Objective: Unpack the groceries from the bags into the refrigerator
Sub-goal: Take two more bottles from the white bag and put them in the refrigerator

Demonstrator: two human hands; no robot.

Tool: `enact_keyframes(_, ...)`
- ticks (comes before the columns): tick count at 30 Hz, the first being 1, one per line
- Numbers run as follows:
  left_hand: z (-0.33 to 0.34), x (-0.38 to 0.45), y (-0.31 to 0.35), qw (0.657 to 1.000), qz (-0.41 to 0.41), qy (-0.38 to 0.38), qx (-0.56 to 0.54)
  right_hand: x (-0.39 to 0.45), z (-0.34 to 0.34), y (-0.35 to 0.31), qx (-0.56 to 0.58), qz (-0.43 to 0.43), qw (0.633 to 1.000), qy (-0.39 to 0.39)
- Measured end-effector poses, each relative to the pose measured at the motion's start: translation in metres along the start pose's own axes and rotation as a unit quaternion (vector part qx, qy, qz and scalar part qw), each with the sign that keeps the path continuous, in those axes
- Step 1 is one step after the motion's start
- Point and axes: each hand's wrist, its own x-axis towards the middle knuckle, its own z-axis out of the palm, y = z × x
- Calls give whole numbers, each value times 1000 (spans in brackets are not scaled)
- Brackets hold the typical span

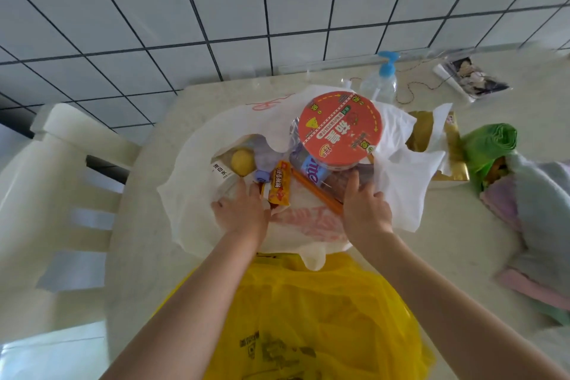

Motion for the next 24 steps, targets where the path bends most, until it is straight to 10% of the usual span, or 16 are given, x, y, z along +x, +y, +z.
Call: enact_keyframes(24, 18, -80, -27, 981, 147, 0, -129, -76, -47, -14, 226, -131, 955, 141)
